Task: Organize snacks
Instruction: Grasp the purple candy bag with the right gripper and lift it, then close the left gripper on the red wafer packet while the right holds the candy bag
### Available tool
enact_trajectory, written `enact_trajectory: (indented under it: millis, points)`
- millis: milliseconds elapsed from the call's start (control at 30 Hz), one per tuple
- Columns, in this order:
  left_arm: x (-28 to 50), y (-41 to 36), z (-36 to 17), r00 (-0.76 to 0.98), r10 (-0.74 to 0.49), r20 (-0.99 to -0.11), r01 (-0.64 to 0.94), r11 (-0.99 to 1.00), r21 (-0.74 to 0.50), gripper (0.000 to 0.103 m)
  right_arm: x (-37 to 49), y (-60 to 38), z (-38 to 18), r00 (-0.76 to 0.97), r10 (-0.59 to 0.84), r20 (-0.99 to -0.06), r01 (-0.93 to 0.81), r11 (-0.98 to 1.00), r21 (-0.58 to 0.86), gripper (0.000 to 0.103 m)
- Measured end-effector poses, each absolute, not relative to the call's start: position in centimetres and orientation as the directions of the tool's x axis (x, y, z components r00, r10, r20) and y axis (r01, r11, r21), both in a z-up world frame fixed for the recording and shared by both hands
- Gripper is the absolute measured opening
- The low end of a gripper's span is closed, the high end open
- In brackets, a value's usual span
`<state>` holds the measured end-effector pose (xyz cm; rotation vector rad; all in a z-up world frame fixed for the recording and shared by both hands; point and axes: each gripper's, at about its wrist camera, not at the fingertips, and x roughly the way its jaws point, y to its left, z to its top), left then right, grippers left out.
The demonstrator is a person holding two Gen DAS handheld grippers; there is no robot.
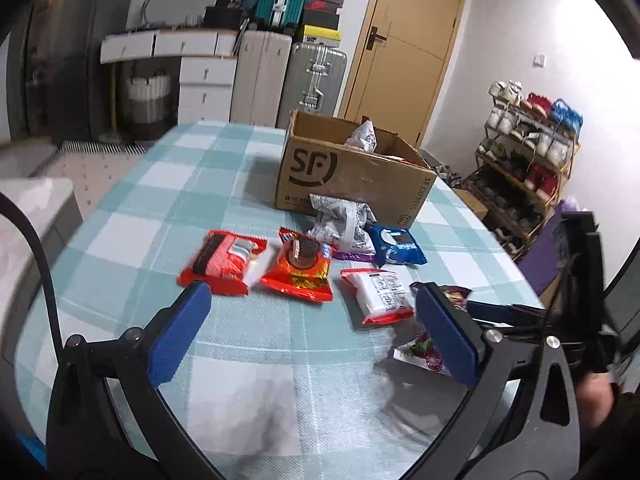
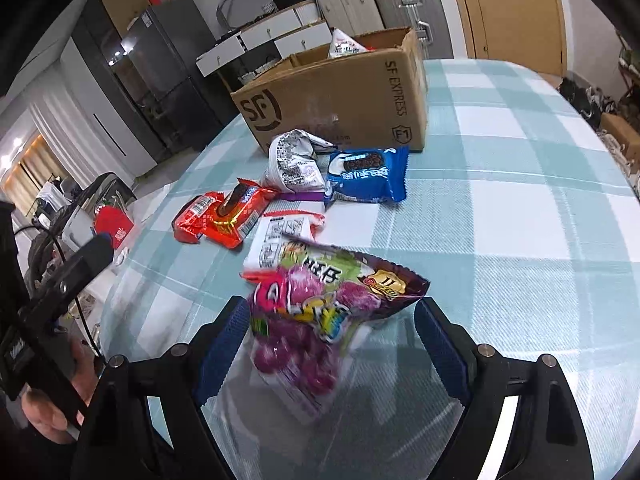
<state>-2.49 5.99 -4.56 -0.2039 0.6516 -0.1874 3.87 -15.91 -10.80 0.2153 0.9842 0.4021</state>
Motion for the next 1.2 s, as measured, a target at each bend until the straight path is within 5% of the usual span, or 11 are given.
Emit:
enact_trajectory:
  millis: [233,467,567,1200]
  points:
    - [-2.1,6.8,-5.1,0.765,-0.250,-0.594,0.095,0.955,-0.280,0.102,5.2,-13.9,-11.2,0.461,0.425,-0.779,-0.304,0.900,0.311,0.077]
    - [-1.4,7.7,-5.9,0.728,-0.290,-0.621,0.072,0.934,-0.351,0.102,5.0,-13.7,-11.5,0.444,0.471,-0.763,-0.336,0.876,0.345,0.055]
    - [-1.5,7.7,-6.1,0.729,-0.279,-0.625,0.060,0.936,-0.348,0.102,4.7,-14.4,-11.3,0.446,0.498,-0.743,-0.330,0.864,0.381,0.035]
    - [0.4,12.0,-7.1,0.728,-0.173,-0.663,-0.088,0.936,-0.340,0.102,2.9,-19.1,-8.1,0.560,0.587,-0.584,-0.290,0.799,0.526,0.032]
